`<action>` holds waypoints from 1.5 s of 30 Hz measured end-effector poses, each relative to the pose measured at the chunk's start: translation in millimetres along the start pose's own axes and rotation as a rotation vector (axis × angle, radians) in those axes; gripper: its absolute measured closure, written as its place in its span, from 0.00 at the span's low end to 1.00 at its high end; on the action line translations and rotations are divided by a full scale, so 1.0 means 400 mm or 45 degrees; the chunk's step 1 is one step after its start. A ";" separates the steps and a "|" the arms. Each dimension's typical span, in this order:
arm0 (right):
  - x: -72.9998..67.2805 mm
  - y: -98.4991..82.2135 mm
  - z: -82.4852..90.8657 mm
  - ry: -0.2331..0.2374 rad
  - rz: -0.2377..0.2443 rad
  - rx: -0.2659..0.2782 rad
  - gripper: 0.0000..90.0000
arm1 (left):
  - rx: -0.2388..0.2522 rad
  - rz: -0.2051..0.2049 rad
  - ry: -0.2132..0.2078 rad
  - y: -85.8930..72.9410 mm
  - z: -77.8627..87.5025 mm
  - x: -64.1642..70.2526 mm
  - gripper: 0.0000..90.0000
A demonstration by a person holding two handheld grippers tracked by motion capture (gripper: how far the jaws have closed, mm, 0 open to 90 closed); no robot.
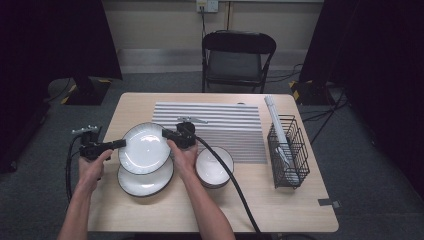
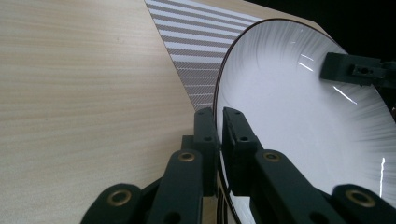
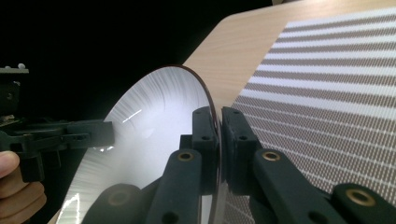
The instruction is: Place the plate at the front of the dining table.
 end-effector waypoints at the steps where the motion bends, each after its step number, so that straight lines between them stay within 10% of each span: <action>1: -0.001 0.003 0.000 0.004 0.002 0.001 0.94 | 0.005 -0.007 -0.002 0.001 0.002 -0.003 0.95; 45: -0.066 0.184 0.087 -0.027 0.131 0.023 0.94 | 0.148 -0.062 -0.059 0.161 0.043 0.088 0.96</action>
Point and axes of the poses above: each handheld gripper's, and its own axes: z roughly backward along the jaws, y roughly out of its top, x roughly to its right, the point moved 6 cm from there along -z, roughly forward along the jaws, and after that the axes turned 10 degrees about y, right-handed, at the moved point
